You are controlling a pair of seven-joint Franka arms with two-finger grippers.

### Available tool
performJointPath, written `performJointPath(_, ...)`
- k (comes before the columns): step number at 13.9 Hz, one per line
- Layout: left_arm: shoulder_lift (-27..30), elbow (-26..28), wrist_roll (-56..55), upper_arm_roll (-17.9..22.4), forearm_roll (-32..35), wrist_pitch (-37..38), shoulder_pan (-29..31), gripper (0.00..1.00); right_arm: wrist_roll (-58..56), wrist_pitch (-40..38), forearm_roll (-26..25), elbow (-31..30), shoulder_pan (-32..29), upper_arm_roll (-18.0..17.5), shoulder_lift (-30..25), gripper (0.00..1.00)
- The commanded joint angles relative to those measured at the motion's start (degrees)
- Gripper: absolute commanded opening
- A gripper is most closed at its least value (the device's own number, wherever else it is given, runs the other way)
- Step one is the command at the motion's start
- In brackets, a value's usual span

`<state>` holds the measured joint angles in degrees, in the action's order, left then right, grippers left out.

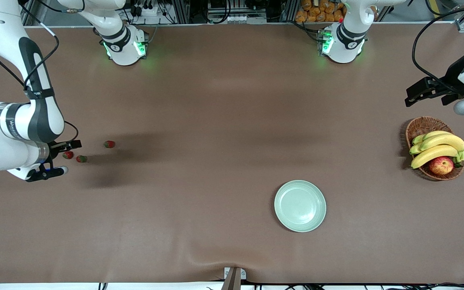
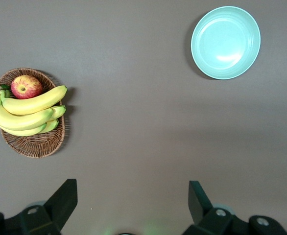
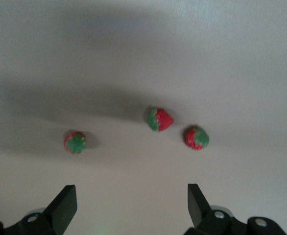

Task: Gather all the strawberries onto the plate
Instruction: 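Reach the right gripper down and grasp a red strawberry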

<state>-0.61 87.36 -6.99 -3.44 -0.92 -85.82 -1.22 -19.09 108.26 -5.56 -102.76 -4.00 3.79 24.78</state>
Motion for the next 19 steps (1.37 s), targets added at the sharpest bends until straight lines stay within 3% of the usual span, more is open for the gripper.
performJointPath(1, 0.3, -0.1, -0.5, -0.3, -0.9, 0.7, 0.4, 1.00, -5.2, 8.7, -1.1, -2.8, -1.1, -0.6, 1.1, 1.00)
performJointPath(6, 0.1, -0.2, -0.7, -0.3, -0.9, 0.7, 0.4, 1.00, -17.5, 16.5, -1.0, -3.1, -2.9, -0.7, 5.1, 1.00)
performJointPath(12, -0.1, -0.2, -0.7, -0.3, -1.0, 0.6, 0.5, 1.00, -25.0, 25.5, -1.0, -10.3, -4.3, -0.7, 5.2, 1.00)
performJointPath(19, -0.2, -0.2, -0.7, -0.3, -1.0, 0.6, 0.5, 1.00, -28.4, 26.6, -0.9, -11.1, -5.3, -0.8, 6.2, 1.00)
